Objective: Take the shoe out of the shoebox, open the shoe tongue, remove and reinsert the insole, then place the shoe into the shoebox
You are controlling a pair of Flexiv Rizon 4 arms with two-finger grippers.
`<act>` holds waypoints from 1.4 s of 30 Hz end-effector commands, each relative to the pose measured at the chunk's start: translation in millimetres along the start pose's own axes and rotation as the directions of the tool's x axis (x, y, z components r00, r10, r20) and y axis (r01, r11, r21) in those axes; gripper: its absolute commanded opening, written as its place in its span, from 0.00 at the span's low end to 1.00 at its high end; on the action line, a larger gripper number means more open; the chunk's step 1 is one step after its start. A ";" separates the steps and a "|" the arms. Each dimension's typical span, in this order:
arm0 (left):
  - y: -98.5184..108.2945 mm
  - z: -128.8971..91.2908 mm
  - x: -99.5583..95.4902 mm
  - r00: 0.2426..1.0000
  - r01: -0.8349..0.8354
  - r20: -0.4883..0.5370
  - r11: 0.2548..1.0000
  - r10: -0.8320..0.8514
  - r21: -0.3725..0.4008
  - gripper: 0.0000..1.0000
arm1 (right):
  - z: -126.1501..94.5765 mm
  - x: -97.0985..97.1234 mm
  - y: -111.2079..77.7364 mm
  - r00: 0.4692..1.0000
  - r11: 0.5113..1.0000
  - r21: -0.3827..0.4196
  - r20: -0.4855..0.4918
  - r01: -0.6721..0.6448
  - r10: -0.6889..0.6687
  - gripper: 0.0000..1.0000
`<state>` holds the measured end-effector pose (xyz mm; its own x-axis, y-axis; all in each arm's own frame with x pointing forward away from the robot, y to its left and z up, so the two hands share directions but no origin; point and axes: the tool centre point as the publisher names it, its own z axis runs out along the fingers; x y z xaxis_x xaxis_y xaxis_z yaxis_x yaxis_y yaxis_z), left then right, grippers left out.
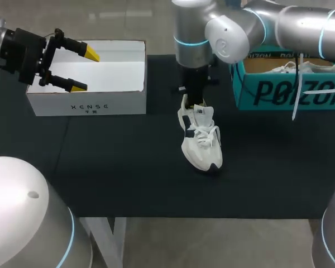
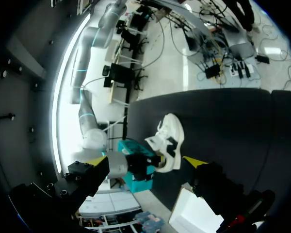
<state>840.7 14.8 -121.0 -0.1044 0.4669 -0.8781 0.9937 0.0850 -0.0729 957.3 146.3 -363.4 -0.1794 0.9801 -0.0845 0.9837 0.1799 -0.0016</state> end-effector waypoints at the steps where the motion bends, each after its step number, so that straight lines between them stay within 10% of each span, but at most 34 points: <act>1: 0.1 -0.2 -0.4 1.000 -0.001 -0.002 1.000 0.001 0.000 1.00 | -27.8 -2.2 -1.2 0.999 1.000 -0.014 0.033 -0.021 0.021 0.00; 33: 0.1 -0.2 -0.4 1.000 -0.001 -0.002 1.000 0.001 0.000 1.00 | -11.4 12.2 -51.2 0.995 0.991 0.086 0.011 -0.103 0.102 0.00; 40: 0.1 -0.2 -0.4 1.000 -0.001 -0.002 1.000 0.001 0.000 1.00 | -6.6 10.3 -61.8 0.991 0.985 0.111 0.004 -0.134 0.134 0.47; 42: 0.1 -0.2 -0.4 1.000 -0.001 -0.002 1.000 0.001 0.000 1.00 | -4.9 9.7 -62.6 0.991 0.984 0.113 0.002 -0.137 0.137 0.76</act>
<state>840.7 14.8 -121.0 -0.1044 0.4669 -0.8781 0.9937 0.0850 -0.0729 896.3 147.2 -357.5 -0.0444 0.9947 -0.0928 0.9937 0.0343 -0.1070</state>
